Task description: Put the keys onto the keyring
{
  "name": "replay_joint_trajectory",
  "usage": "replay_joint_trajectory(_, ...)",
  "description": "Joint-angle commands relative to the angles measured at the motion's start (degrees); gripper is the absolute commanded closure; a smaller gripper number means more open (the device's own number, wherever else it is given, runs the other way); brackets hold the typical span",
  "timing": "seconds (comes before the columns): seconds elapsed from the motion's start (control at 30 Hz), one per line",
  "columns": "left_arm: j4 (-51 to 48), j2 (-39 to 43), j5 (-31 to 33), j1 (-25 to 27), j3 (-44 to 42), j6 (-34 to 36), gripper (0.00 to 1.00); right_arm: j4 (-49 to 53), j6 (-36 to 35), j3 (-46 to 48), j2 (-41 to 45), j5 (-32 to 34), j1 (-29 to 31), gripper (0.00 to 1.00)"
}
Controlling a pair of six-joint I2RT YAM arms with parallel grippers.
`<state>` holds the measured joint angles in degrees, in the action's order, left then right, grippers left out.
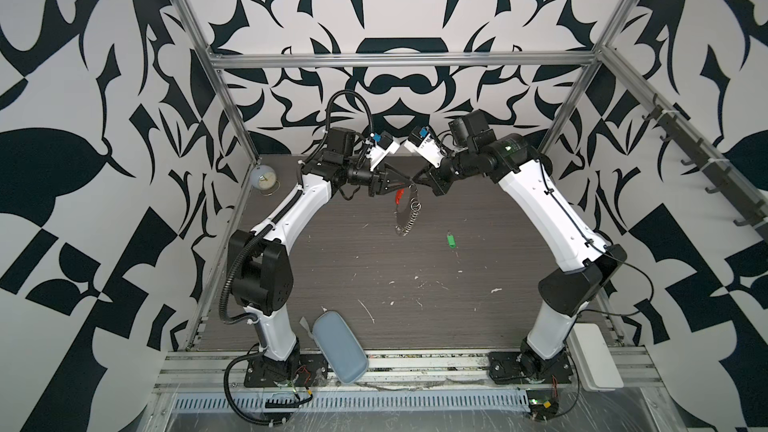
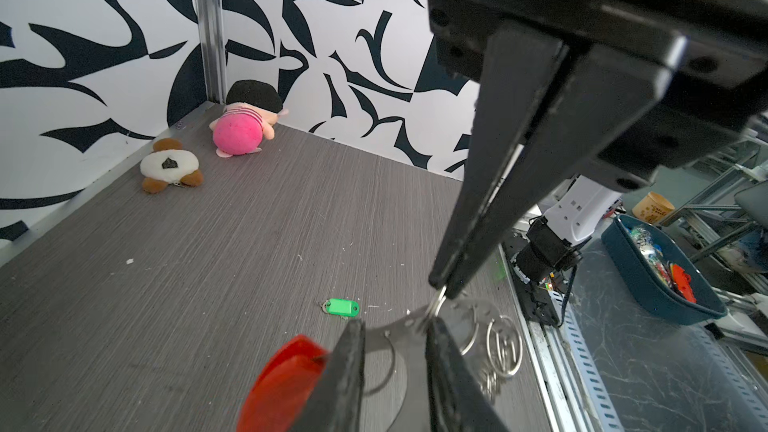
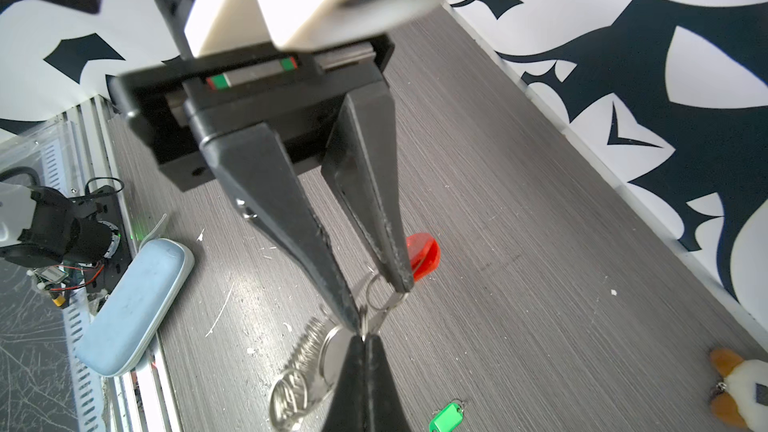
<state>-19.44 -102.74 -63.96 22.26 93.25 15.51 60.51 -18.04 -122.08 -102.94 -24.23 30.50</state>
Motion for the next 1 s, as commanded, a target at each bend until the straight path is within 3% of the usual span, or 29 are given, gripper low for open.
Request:
replay_joint_trajectory(0.0, -2.47, -0.53, -1.43, 0.22, 1.03, 0.93, 0.74, -0.39, 0.88, -4.09, -0.85, -2.37, 0.42, 1.0)
replay_joint_trajectory(0.3, -2.06, -0.92, -1.51, 0.23, 2.46, 0.69, 0.73, 1.28, 0.53, -5.06, -2.25, -3.47, 0.61, 1.0)
replay_joint_trajectory(0.53, -2.55, -1.5, -2.63, 0.23, 2.92, 0.58, 0.98, 0.52, 1.5, -5.36, -2.36, -3.06, 0.54, 1.0)
replay_joint_trajectory(0.67, -1.77, -1.46, -3.52, 0.2, 2.23, 0.38, 1.0, -2.63, 4.66, -4.63, -1.56, -1.83, 0.58, 1.0)
replay_joint_trajectory(0.7, 0.0, -1.27, -3.41, 0.21, 1.5, -0.63, 1.0, -3.38, 5.7, -4.19, -1.2, -1.26, 0.54, 0.98)
replay_joint_trajectory(0.77, 8.02, -0.03, -1.53, 0.18, -1.61, -6.69, 1.0, -6.86, 9.13, -1.64, 0.58, -0.02, 0.21, 0.8)
replay_joint_trajectory(0.8, 12.94, 0.64, -0.54, 0.2, -3.0, -9.75, 1.0, -9.02, 11.37, 0.54, 1.88, 0.32, -0.17, 0.76)
replay_joint_trajectory(0.97, 40.22, 3.64, 7.17, 0.21, -11.74, -29.28, 1.0, -27.82, 22.24, 18.8, 12.18, 0.35, -3.78, 0.7)
